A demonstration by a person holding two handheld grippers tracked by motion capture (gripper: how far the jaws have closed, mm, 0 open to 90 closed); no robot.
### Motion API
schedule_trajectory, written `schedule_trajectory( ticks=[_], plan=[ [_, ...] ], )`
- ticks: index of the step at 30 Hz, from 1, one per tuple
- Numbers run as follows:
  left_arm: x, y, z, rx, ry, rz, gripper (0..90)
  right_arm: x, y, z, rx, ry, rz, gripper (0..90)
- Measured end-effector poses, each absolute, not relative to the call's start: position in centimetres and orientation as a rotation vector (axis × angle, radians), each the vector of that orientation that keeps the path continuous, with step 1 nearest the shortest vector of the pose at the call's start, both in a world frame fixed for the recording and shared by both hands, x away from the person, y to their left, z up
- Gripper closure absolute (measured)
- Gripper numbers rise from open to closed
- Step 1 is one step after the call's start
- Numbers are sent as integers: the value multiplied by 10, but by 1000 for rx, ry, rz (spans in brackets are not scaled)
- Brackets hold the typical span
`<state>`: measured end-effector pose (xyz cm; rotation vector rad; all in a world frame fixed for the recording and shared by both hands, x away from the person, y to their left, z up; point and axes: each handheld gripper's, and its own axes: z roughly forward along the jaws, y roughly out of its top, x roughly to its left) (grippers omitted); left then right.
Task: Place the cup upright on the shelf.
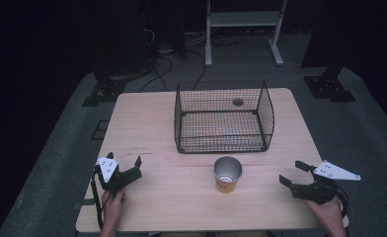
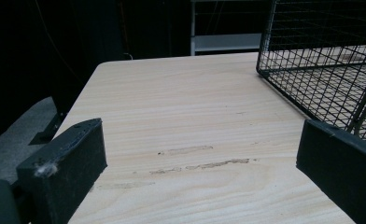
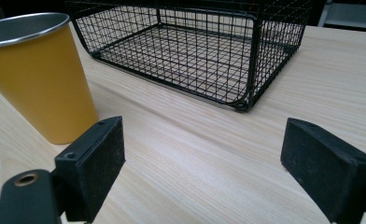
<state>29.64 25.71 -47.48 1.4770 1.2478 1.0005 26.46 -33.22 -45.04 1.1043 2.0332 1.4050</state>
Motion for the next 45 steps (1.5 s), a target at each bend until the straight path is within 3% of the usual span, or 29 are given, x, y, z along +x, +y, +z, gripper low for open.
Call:
schedule_trajectory(
  ticks=[45],
  plan=[
    [295,257,-475,1479,1235,1003,8,267,-282,-425,904,2205,1420,98]
  ],
)
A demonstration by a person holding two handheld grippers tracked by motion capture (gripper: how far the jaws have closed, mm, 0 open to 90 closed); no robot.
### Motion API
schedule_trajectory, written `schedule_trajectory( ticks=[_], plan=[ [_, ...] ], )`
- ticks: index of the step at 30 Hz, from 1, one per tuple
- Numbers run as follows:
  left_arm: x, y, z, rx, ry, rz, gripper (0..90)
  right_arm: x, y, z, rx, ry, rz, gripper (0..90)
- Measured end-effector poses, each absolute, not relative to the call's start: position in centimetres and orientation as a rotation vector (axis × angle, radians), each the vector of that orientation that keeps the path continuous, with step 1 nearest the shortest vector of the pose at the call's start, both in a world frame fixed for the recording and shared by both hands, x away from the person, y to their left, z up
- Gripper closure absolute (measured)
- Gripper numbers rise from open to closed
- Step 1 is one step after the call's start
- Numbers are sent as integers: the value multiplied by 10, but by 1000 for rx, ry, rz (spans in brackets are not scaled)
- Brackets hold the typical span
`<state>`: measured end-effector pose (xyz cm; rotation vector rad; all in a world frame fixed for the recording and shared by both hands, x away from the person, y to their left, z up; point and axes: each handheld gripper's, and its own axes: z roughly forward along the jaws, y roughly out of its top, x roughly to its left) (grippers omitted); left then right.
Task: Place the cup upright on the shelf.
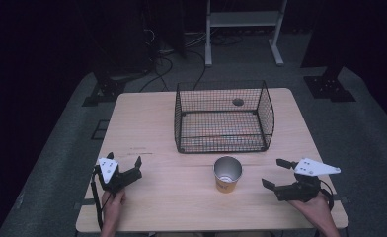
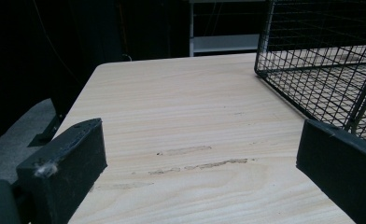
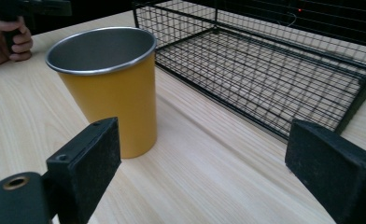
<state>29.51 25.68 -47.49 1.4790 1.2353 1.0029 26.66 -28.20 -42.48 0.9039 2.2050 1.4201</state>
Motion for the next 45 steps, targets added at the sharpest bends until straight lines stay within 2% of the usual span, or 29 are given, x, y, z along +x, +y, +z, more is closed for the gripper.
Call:
schedule_trajectory(
  ticks=[16,18,45],
  plan=[
    [295,257,-475,1480,1234,1002,8,269,-258,-425,842,2293,1429,70],
    [295,257,-475,1480,1234,1002,8,270,-254,-425,833,2302,1415,33],
    [295,257,-475,1478,1234,998,8,275,-224,-429,775,2393,1420,15]
  ],
)
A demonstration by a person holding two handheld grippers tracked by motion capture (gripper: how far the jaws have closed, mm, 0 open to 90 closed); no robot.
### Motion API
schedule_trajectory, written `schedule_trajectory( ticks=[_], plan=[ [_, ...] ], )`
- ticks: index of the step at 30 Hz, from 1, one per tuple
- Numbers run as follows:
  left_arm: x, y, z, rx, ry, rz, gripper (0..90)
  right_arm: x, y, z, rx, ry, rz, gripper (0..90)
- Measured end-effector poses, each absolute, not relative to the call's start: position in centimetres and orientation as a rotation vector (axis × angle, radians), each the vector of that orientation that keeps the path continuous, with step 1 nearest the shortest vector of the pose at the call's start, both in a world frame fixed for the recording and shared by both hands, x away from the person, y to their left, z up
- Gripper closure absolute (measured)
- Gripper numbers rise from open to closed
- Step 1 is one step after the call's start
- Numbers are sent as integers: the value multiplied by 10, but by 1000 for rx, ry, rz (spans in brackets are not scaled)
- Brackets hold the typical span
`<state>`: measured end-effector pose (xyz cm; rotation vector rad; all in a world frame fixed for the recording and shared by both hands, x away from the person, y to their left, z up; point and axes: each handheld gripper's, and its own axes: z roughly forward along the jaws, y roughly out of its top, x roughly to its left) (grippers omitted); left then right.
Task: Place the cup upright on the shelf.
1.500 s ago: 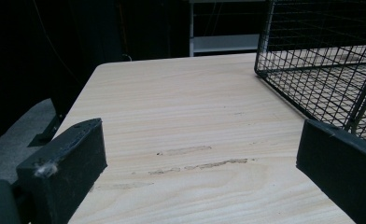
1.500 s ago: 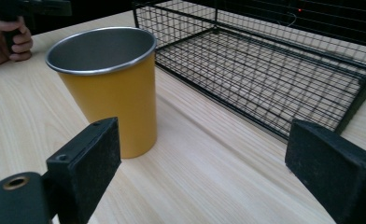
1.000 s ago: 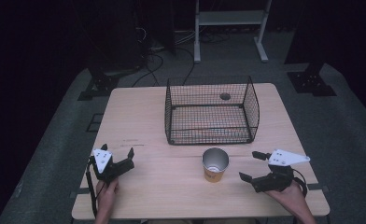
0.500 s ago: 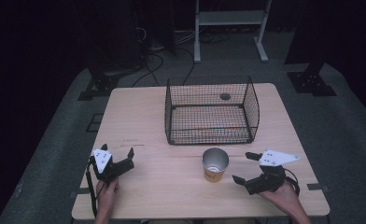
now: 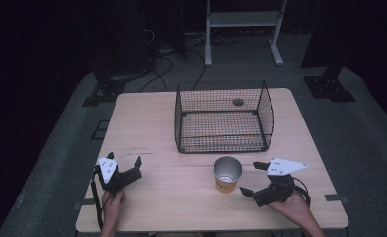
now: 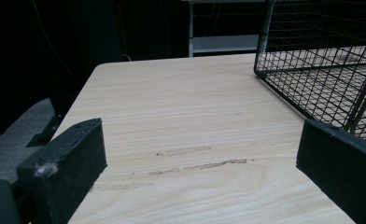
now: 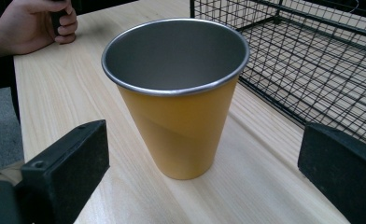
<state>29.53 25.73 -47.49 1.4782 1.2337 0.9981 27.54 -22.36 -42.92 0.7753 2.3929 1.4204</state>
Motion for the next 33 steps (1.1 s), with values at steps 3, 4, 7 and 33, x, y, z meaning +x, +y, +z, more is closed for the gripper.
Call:
schedule_trajectory(
  ticks=[3,4,7,33],
  plan=[
    [295,257,-475,1478,1233,997,8,276,-221,-429,769,2396,1423,15],
    [295,257,-475,1478,1233,997,8,276,-220,-429,769,2396,1423,15],
    [295,257,-475,1478,1233,998,8,277,-219,-429,766,2401,1425,15],
    [295,257,-475,1477,1230,996,8,289,-194,-430,726,2447,1422,15]
  ],
)
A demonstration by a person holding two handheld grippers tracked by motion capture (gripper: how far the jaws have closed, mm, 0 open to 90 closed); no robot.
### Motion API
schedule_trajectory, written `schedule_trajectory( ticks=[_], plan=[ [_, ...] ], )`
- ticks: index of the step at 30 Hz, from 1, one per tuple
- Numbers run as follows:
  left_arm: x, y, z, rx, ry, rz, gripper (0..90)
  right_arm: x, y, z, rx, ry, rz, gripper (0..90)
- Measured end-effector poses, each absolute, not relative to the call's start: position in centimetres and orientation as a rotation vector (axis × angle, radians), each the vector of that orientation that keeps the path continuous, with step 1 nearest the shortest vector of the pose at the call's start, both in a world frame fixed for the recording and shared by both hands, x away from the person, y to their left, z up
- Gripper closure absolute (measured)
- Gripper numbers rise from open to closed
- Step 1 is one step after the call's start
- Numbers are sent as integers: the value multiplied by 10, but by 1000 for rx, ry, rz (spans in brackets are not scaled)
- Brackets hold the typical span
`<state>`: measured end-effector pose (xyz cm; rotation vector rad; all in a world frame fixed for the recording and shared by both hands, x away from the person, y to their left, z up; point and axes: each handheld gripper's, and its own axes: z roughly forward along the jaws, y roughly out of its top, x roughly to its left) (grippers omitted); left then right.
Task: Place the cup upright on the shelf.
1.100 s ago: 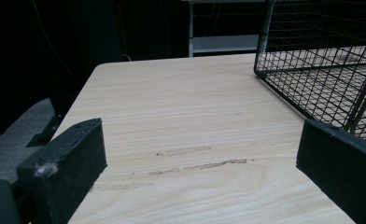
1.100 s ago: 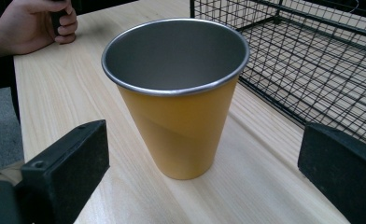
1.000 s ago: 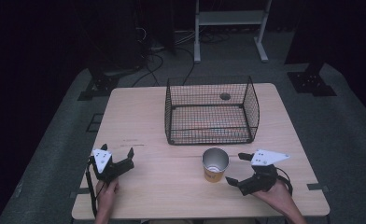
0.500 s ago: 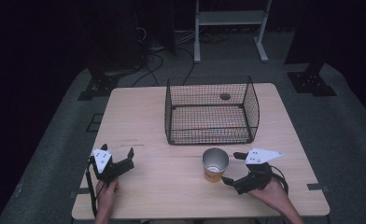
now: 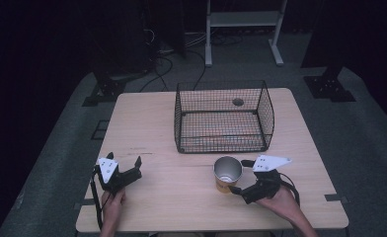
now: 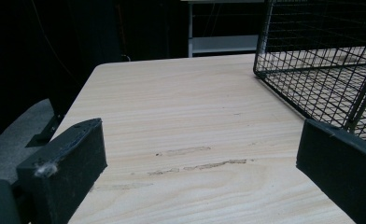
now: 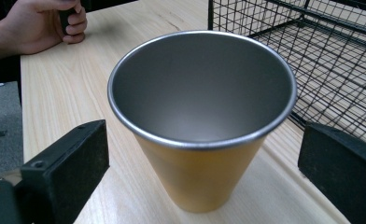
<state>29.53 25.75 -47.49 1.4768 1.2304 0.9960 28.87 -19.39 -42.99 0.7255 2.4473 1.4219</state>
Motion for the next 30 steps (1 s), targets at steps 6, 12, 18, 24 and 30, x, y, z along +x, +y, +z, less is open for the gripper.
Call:
schedule_trajectory(
  ticks=[6,12,18,24,30],
  plan=[
    [295,257,-475,1477,1231,996,8,293,-185,-430,712,2452,1435,14],
    [295,257,-475,1477,1230,997,8,296,-178,-430,701,2451,1428,15],
    [295,258,-475,1476,1231,995,8,299,-171,-433,701,2467,1427,15],
    [295,258,-475,1476,1230,995,8,301,-167,-436,700,2472,1415,15],
    [295,258,-475,1476,1230,995,8,303,-168,-435,695,2473,1415,67]
  ],
)
